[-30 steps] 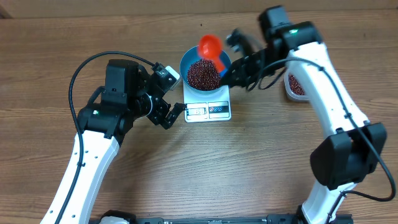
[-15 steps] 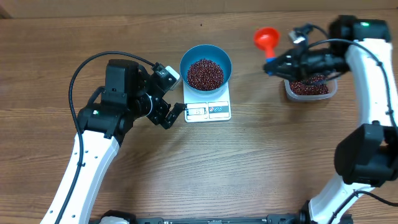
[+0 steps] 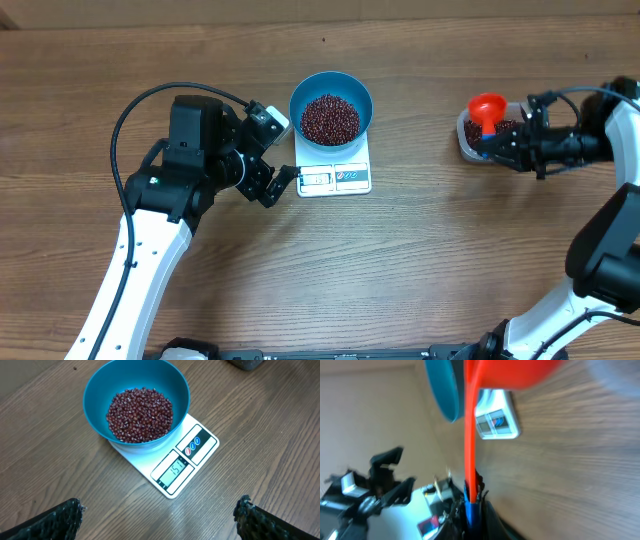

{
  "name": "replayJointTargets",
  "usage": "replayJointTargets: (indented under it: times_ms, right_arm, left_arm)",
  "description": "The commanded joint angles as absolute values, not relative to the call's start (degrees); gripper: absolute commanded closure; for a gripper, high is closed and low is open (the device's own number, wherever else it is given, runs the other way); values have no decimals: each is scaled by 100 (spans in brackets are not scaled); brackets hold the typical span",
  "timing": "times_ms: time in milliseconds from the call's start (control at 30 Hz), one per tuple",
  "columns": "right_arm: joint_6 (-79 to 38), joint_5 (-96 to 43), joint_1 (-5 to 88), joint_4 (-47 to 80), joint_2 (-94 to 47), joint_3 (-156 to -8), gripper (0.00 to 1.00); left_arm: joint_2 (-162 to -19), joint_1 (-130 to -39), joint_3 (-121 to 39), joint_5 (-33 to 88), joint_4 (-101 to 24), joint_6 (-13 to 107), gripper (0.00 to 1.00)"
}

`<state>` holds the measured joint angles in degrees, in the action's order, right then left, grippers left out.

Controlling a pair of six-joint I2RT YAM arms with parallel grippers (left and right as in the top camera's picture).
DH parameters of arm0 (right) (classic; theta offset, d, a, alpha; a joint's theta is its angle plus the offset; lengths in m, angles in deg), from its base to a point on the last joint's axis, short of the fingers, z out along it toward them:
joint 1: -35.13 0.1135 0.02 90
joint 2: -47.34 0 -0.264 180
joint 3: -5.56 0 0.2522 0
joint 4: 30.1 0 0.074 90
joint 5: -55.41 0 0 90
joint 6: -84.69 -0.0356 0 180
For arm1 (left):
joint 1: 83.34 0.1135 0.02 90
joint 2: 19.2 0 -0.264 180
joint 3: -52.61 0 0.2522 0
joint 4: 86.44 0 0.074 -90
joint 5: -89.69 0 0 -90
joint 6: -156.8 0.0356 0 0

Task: Scoop item into bowl and weigh 150g on scale
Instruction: 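Move the empty scoop with the right gripper back to the tub, then lower the scoop into the tub and open the right gripper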

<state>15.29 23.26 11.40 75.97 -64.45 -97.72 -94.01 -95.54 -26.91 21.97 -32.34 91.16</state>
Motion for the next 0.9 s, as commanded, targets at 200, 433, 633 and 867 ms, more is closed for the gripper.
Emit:
replayJointTargets:
  times_ms: [200, 433, 633, 867]
  right_arm:
    - [900, 2461, 810, 6275, -6336, -8712, 96]
    - [215, 2461, 810, 5560, -6349, -8379, 92]
    - [-152, 2503, 817, 5230, -6353, -8351, 81]
    - [-410, 2503, 814, 5311, -6353, -8351, 58]
  left_arm:
    - [-9411, -9498, -2710, 2213, -3238, 9079, 0]
    - [-9411, -9498, -2710, 2213, -3238, 9079, 1]
    - [-9411, -9498, -2710, 2213, -3238, 9077, 0]
    - [-9411, -9498, -2710, 2213, -3238, 9079, 1]
